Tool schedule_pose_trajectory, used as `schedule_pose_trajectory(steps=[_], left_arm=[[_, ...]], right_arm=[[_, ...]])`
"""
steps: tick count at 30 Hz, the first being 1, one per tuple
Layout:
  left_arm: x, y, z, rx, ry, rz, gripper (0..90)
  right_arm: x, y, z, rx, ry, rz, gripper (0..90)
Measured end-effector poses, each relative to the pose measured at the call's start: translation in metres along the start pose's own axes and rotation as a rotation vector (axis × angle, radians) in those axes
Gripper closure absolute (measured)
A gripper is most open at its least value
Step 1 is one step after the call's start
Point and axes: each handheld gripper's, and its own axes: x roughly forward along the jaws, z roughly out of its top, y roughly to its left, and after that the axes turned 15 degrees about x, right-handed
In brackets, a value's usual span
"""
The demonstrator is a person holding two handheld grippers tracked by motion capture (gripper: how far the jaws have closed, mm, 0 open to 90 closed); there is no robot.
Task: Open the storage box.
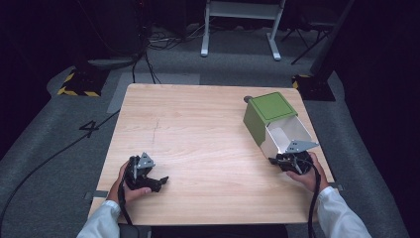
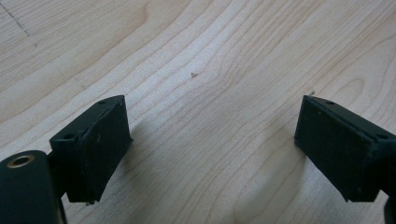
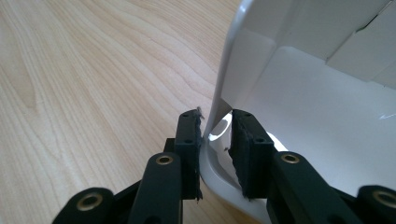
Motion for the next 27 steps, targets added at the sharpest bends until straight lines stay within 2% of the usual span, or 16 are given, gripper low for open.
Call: schedule_pose_trajectory(steps=[12,16,24,27], left_arm=[[0.0,0.0,0.0,0.0,0.0,0.0,10.7],[0.0,0.0,0.0,0.0,0.0,0.0,10.7],[0.0,0.0,0.0,0.0,0.0,0.0,10.7],[0.0,0.0,0.0,0.001,0.0,0.0,10.7]], right_arm=[[-0.009,0.002,-0.009,-0.006,-0.009,0.01,72.4],[-0.01,0.003,-0.009,-0.01,-0.018,0.016,65.7],[-0.015,0.005,-0.006,-0.011,-0.031,0.021,58.6],[-0.016,0.005,-0.004,-0.006,-0.027,0.023,50.5]])
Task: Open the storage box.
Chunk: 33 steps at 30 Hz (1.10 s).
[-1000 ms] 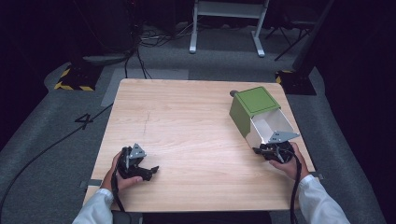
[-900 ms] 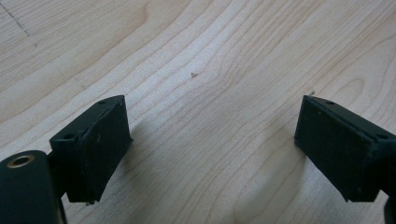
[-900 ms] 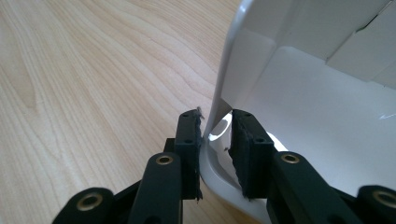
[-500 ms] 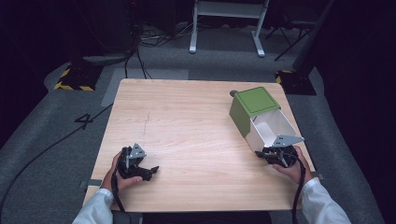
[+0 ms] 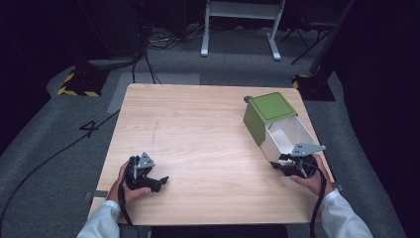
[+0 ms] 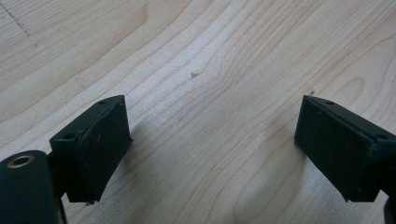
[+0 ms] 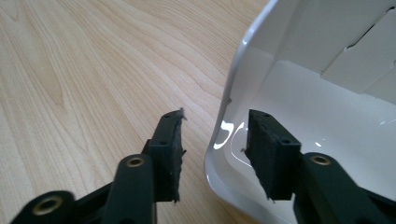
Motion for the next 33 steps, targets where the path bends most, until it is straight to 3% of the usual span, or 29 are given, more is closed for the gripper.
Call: schedule_pose_trajectory(steps=[17,28,33], left_arm=[[0.0,0.0,0.0,0.001,-0.001,0.0,10.7],[0.0,0.0,0.0,0.0,0.0,0.0,10.7],[0.0,0.0,0.0,-0.001,0.0,0.0,10.7]], right_arm=[[-0.011,0.007,0.006,-0.02,-0.027,-0.003,40.4],[-0.021,0.01,0.006,-0.02,-0.053,-0.043,26.4],[-0.027,0.011,0.005,-0.027,-0.064,-0.057,25.4]])
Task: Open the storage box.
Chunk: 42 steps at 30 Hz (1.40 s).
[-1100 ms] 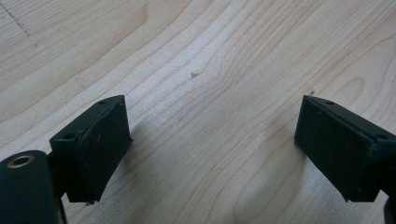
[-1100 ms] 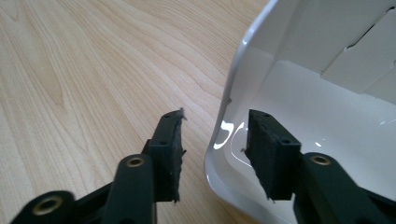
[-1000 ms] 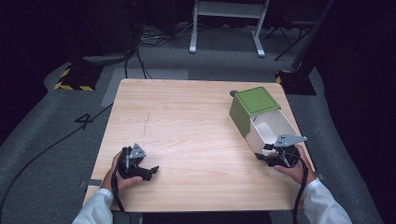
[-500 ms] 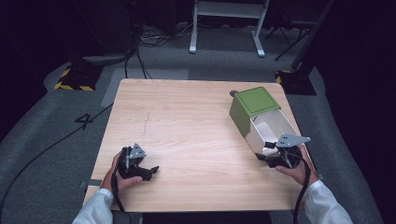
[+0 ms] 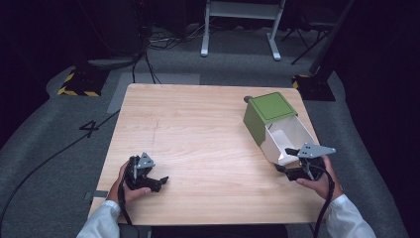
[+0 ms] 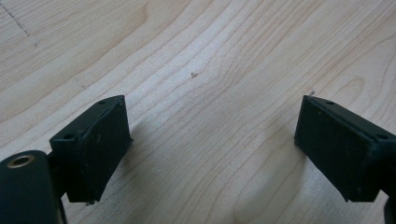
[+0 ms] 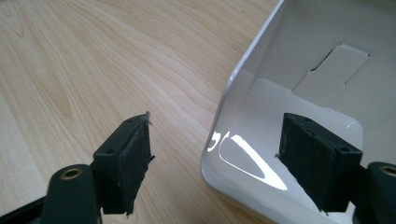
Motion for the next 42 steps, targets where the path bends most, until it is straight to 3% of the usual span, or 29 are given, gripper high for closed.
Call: schedule_pose_trajectory(steps=[22,42], left_arm=[[0.0,0.0,0.0,0.0,0.0,0.0,10.7],[0.0,0.0,0.0,0.0,0.0,0.0,10.6]], right_arm=[[-0.026,0.005,-0.015,-0.024,-0.012,-0.03,21.9],[-0.034,-0.006,-0.052,0.003,0.044,-0.062,22.4]])
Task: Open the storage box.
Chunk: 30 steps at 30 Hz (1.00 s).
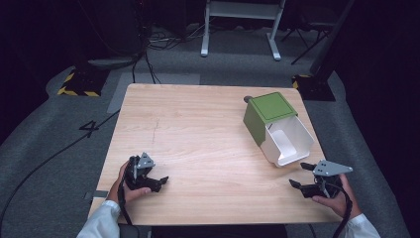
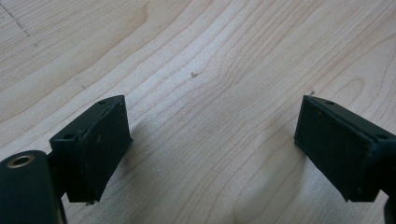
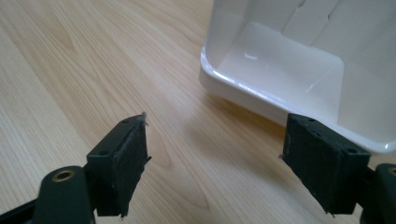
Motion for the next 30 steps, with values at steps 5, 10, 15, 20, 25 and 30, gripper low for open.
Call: schedule_pose_trajectory(steps=[5,10,15,20,25,30], left_arm=[[0.0,0.0,0.0,0.0,0.0,0.0,10.7],[0.0,0.0,0.0,0.001,-0.001,0.0,10.7],[0.0,0.0,0.0,0.0,0.0,0.0,10.7],[0.0,0.0,0.0,0.001,-0.001,0.001,10.7],[0.0,0.0,0.0,0.001,-0.001,0.0,10.7],[0.0,0.0,0.0,0.0,0.0,0.0,10.7]], right_arm=[[0.003,-0.006,-0.012,0.018,0.023,-0.015,22.5],[0.005,-0.014,-0.022,0.046,0.03,-0.024,22.6],[0.008,-0.022,-0.032,0.087,0.046,-0.036,22.5],[0.008,-0.032,-0.042,0.138,0.039,-0.025,22.4],[0.009,-0.038,-0.049,0.179,0.033,-0.043,21.5],[0.007,-0.043,-0.053,0.21,0.028,-0.041,18.2]])
